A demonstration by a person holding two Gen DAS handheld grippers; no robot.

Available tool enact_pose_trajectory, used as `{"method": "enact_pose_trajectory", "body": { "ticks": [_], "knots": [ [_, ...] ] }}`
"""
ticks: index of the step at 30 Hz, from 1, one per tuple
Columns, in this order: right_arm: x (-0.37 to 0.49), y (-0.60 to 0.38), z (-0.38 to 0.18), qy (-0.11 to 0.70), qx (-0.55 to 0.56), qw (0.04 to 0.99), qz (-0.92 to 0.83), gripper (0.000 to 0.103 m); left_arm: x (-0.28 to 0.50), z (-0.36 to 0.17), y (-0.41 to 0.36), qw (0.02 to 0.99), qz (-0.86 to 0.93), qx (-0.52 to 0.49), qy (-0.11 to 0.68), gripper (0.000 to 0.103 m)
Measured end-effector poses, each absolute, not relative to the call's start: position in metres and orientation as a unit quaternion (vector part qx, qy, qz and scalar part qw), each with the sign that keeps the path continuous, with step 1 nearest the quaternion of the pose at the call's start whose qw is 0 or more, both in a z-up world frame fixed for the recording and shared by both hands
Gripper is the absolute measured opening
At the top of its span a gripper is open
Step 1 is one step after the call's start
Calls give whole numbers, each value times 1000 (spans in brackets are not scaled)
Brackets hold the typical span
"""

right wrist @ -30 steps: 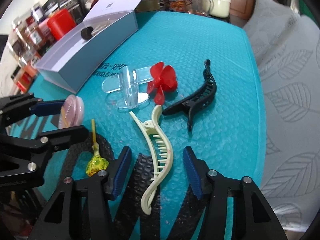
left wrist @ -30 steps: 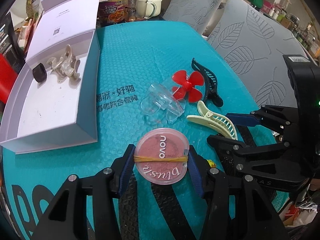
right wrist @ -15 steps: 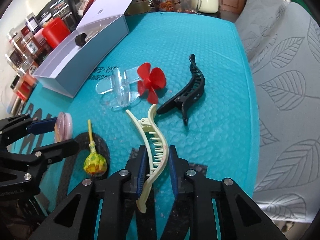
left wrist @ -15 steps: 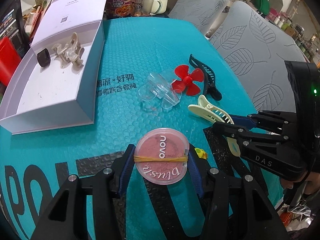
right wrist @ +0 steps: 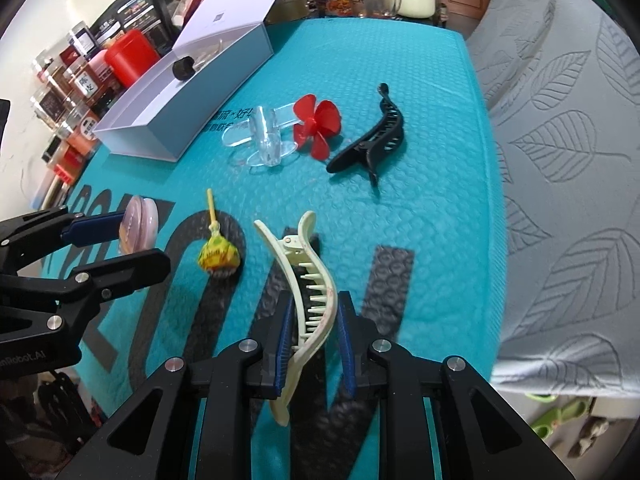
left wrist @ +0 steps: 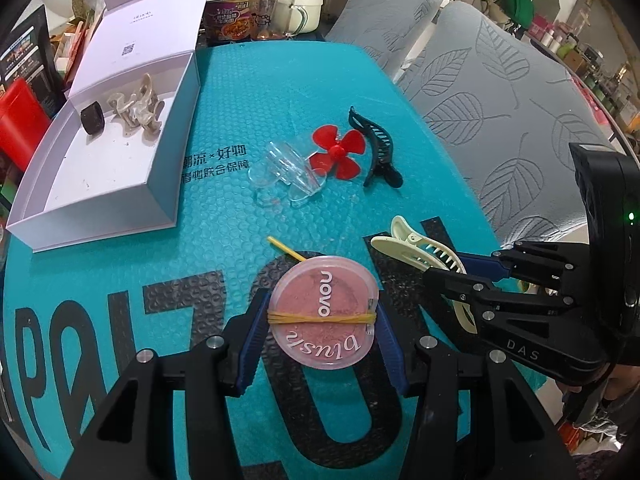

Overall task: Organize rigid objects
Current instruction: 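Lift the cream claw clip and pink compact and carry both toward the white box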

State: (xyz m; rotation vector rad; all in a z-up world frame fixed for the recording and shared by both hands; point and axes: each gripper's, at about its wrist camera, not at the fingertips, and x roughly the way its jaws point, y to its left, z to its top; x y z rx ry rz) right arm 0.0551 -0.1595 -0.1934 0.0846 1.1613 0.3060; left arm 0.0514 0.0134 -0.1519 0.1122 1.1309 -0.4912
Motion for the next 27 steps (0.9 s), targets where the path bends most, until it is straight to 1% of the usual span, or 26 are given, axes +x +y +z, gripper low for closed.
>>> {"method": "enact_pose_trajectory", "body": {
  "ticks": [16, 27],
  "knots": [
    [15, -188, -146, 524, 41, 837, 149, 21, 11, -98, -2, 838, -207, 38, 503, 51],
    [-7, -183, -117, 506, 31, 841, 188, 21, -13, -66, 5, 860, -182, 25, 476, 51]
  ]
}}
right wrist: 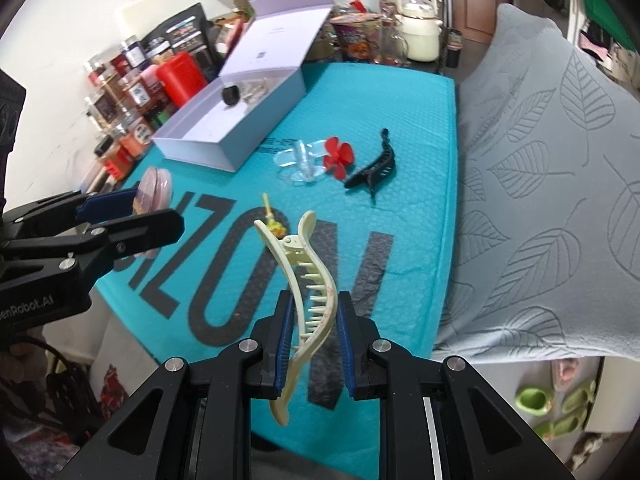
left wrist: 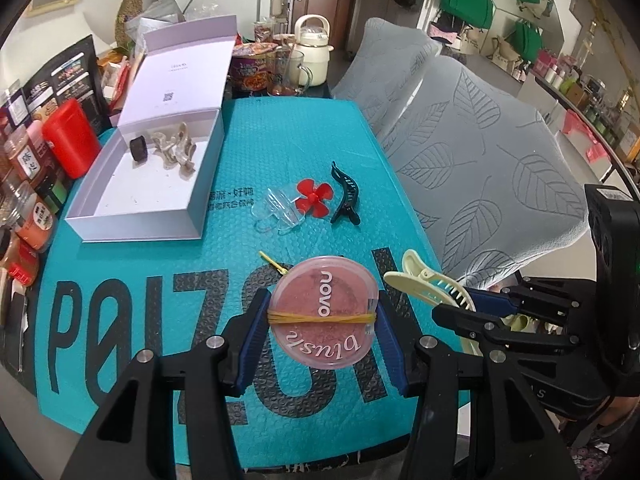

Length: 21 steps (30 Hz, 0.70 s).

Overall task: Organize rigid objects
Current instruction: 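Lift the cream claw clip and pink compact and carry both toward the white box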

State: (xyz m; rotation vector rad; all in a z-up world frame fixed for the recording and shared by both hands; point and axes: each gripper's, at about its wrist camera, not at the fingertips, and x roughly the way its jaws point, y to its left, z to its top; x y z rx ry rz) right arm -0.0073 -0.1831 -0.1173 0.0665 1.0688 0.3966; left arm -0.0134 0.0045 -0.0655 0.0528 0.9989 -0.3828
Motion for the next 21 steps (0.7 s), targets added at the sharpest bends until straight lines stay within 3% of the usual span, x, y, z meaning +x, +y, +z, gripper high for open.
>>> {"method": "enact_pose_trajectory", "body": {
  "ticks": [21],
  "knots": [
    [-26, -127, -87, 494, -9, 825, 275, 21, -42, -44, 53, 873, -126, -17, 471, 51]
  ]
}}
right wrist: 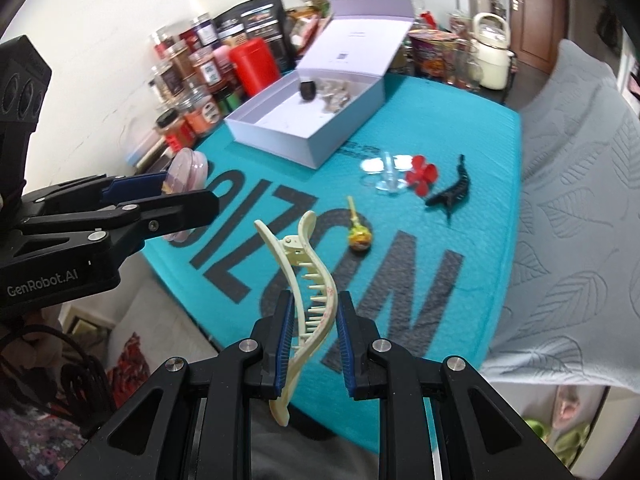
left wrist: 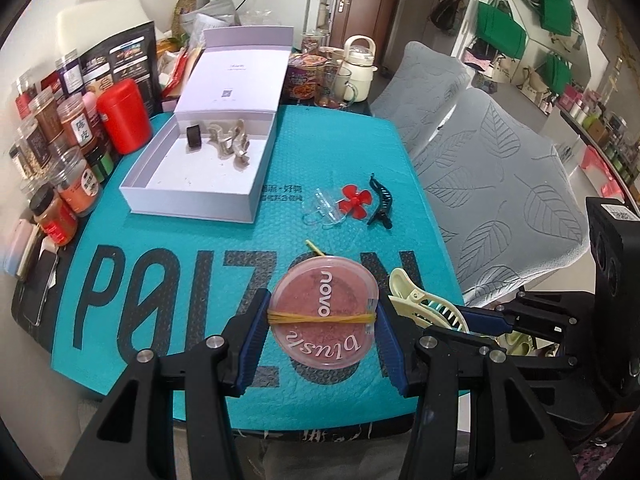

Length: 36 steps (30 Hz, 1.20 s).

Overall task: Organize rigid objects
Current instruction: 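Lift the cream claw clip and pink compact and carry both toward the white box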

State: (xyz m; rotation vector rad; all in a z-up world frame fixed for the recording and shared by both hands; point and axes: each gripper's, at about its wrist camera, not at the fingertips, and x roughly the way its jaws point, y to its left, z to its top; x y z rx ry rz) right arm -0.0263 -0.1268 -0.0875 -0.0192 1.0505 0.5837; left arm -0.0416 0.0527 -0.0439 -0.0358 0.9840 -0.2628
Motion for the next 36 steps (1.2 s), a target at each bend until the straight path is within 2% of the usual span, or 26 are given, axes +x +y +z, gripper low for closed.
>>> {"method": "enact_pose_trajectory", "body": {
  "ticks": [16, 36],
  "knots": [
    [-8, -65, -79, 491, -24, 816, 305, 21, -26, -44, 111, 871, -98, -28, 481, 51],
    [40, -9, -76, 492, -22, 821, 287, 21, 35, -45, 170, 872, -106, -22, 478, 51]
  ]
}}
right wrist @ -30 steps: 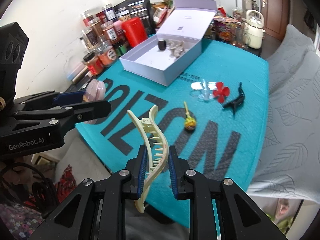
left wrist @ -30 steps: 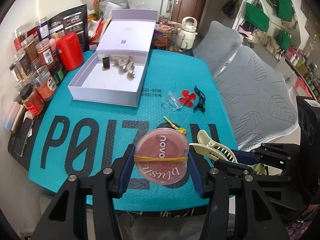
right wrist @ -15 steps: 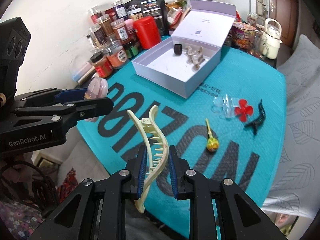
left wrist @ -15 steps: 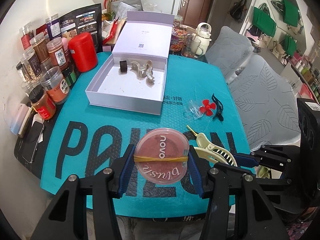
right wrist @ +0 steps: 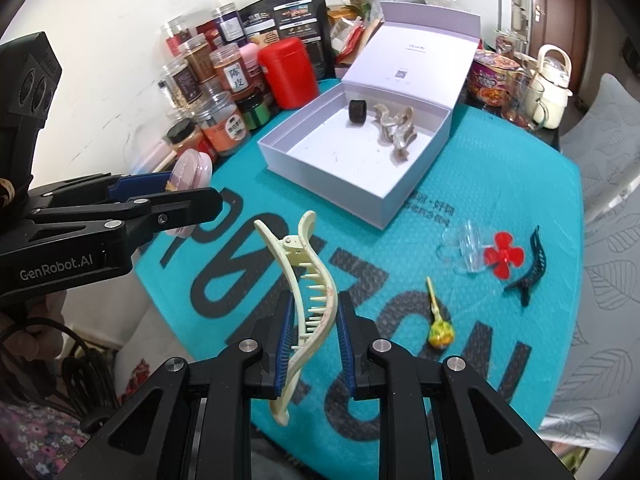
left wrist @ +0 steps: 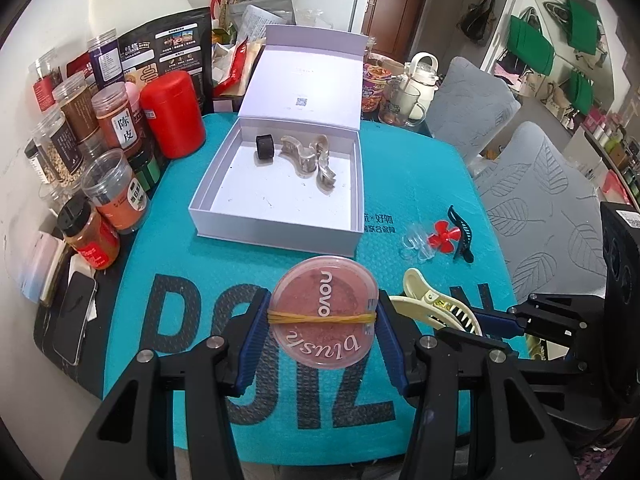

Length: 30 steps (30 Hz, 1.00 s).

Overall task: Organize rigid objects
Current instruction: 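Lift the cream claw clip and pink compact and carry both toward the white box, then lower the right gripper's claw clip while the left gripper lowers the compact into the box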

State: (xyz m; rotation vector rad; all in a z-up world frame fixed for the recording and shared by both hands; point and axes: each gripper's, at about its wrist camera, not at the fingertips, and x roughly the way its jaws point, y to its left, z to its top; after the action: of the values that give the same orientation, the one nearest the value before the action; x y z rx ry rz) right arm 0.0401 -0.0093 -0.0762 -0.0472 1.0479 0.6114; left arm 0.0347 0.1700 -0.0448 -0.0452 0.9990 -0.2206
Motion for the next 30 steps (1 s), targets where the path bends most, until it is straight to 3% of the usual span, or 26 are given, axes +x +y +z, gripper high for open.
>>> {"method": "enact_pose_trajectory", "body": {
  "ticks": [30],
  "knots": [
    [138, 34, -89, 505, -8, 830, 237, 21, 149, -64, 206, 855, -150, 5, 496, 51]
  ]
}}
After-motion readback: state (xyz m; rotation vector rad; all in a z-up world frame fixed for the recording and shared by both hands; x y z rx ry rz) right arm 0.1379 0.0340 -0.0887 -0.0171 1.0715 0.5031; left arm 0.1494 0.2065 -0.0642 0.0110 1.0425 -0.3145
